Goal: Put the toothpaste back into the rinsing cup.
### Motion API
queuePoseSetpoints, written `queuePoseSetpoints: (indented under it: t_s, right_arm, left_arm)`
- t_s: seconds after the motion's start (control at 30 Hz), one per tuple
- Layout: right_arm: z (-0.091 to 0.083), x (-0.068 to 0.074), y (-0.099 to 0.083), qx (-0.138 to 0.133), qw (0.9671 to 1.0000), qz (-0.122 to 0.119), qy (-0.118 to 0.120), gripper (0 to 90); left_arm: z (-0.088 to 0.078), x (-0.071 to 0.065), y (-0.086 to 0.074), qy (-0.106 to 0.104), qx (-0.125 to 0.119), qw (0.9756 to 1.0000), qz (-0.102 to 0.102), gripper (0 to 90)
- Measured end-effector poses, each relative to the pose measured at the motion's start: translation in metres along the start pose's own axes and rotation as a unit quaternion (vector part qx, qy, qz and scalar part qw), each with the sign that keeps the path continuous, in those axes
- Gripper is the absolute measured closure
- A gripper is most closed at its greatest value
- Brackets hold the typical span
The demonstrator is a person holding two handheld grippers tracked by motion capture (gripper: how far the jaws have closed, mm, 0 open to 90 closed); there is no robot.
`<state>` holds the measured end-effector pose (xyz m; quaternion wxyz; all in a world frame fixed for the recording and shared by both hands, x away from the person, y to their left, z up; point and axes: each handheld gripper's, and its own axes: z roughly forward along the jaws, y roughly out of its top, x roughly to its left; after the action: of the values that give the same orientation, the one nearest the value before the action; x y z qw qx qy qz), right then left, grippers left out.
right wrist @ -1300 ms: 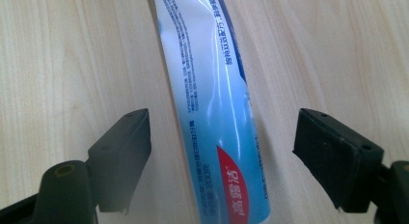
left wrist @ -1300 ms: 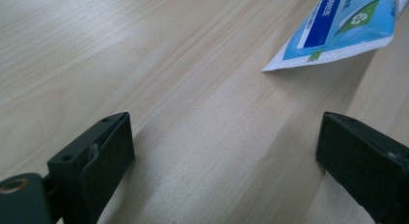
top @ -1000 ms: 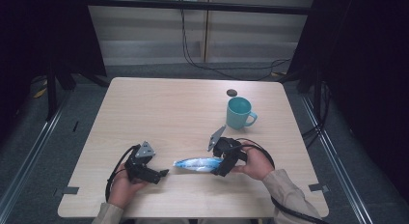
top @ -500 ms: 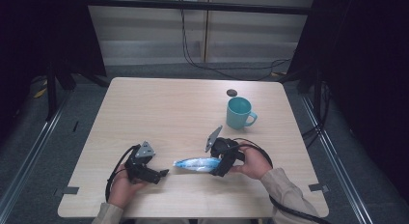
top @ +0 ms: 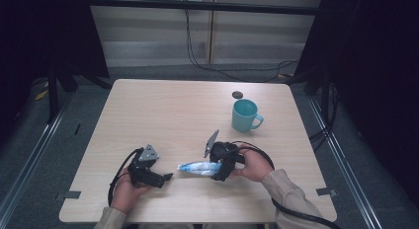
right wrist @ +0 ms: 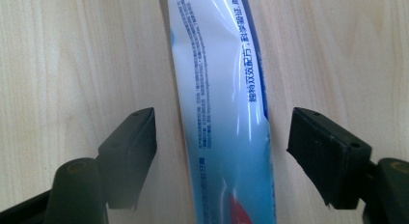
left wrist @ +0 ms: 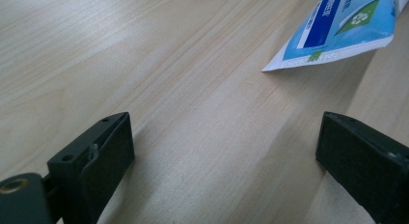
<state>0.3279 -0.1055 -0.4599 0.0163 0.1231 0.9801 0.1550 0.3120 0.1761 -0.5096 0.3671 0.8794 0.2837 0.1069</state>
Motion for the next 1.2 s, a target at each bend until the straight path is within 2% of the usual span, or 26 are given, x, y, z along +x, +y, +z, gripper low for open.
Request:
queuePoseSetpoints:
  t_s: [0.13, 0.33, 0.43, 0.53, 0.63, 0.7, 0.73, 0.83, 0.87, 0.97, 1.03, 1.07, 1.2]
  right_arm:
    - [0.001, 0.000, 0.003, 0.007, 1.0000, 0.000, 0.000, 25.4]
    - [0.004, 0.000, 0.009, 0.013, 0.9998, -0.013, 0.003, 26.8]
    - [0.006, 0.000, 0.010, 0.020, 0.9997, -0.011, 0.005, 27.3]
    - [0.009, 0.000, 0.013, 0.029, 0.9993, -0.022, 0.009, 29.4]
    - [0.011, 0.000, 0.015, 0.027, 0.9993, -0.021, 0.011, 31.9]
    - [0.012, 0.001, 0.016, 0.036, 0.9991, -0.015, 0.016, 35.0]
    - [0.014, 0.001, 0.017, 0.038, 0.9988, -0.027, 0.014, 41.3]
    - [0.017, 0.000, 0.019, 0.047, 0.9984, -0.030, 0.008, 44.2]
    - [0.017, 0.000, 0.020, 0.048, 0.9986, -0.020, 0.011, 46.0]
    - [0.017, -0.001, 0.021, 0.051, 0.9985, -0.017, 0.011, 48.9]
    - [0.017, -0.002, 0.023, 0.058, 0.9980, -0.018, 0.017, 56.8]
    - [0.016, -0.001, 0.023, 0.062, 0.9977, -0.021, 0.017, 66.5]
    - [0.013, 0.001, 0.023, 0.062, 0.9978, -0.018, 0.016, 71.7]
  left_arm:
    - [0.000, 0.000, 0.000, 0.000, 0.000, 1.0000, 0.000, 6.0]
    - [0.000, 0.000, 0.000, 0.000, 0.000, 1.0000, 0.000, 6.0]
    - [0.000, 0.000, 0.000, 0.000, 0.000, 1.0000, 0.000, 5.9]
    - [0.000, 0.000, 0.000, 0.000, 0.000, 1.0000, 0.000, 5.9]
    - [0.000, 0.000, 0.000, 0.000, 0.000, 1.0000, 0.000, 5.9]
    - [0.000, 0.000, 0.000, 0.000, 0.000, 1.0000, 0.000, 5.9]
    - [0.000, 0.000, 0.000, 0.000, 0.000, 1.0000, 0.000, 5.9]
    - [0.000, 0.000, 0.000, 0.000, 0.000, 1.0000, 0.000, 5.9]
    - [0.000, 0.000, 0.000, 0.000, 0.000, 1.0000, 0.000, 5.9]
    - [0.000, 0.000, 0.000, 0.000, 0.000, 1.0000, 0.000, 5.9]
    - [0.000, 0.000, 0.000, 0.000, 0.000, 1.0000, 0.000, 5.9]
    - [0.000, 0.000, 0.000, 0.000, 0.000, 1.0000, 0.000, 5.9]
    - [0.000, 0.000, 0.000, -0.001, 0.000, 1.0000, 0.000, 5.9]
